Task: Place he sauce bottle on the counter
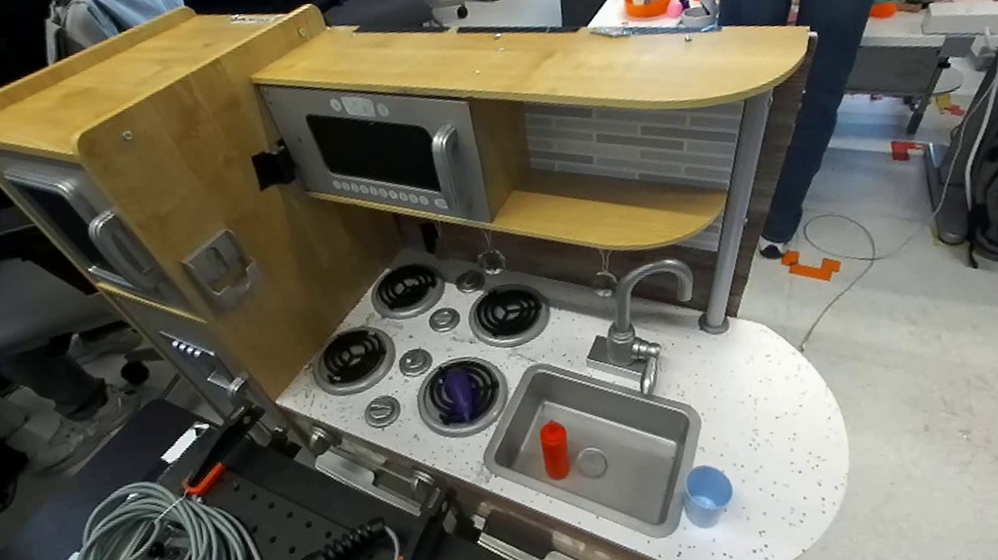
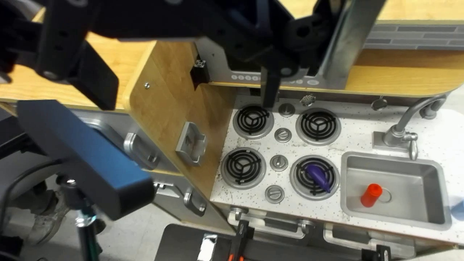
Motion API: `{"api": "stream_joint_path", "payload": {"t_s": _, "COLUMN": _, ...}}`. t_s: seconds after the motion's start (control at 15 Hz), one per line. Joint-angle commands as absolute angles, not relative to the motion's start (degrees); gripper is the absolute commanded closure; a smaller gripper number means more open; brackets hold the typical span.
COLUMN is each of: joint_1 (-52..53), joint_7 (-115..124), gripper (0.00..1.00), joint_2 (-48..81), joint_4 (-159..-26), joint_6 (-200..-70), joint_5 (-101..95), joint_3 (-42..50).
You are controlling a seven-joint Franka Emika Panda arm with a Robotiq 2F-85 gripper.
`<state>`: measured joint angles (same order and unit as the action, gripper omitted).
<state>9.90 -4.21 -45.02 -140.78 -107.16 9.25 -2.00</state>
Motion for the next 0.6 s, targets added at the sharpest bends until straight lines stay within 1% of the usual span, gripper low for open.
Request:
{"api": "stream_joint_path", "payload": {"t_s": 0.0, "joint_1": 7.0, "joint_7": -8.3, "gripper": 0.00, "joint_2": -39.0, "joint_4": -146.3, "joint_6": -120.3, "joint_5": 6.2, "joint_3": -1.0}}
{"api": "stream_joint_path", "payload": {"t_s": 0.2, "joint_1": 5.2, "joint_7": -9.1, "gripper": 0.00, "joint_2": -32.2, "joint_4": -148.6, "joint_6": -129.4, "joint_5": 4.2, "joint_3": 0.1}}
{"api": "stream_joint_path", "payload": {"t_s": 0.53, "joint_1": 2.5, "joint_7": -8.7, "gripper": 0.00, "joint_2": -20.9, "joint_4": -148.3, "joint_6": -139.6, "joint_5": 1.7, "joint_3": 1.1}}
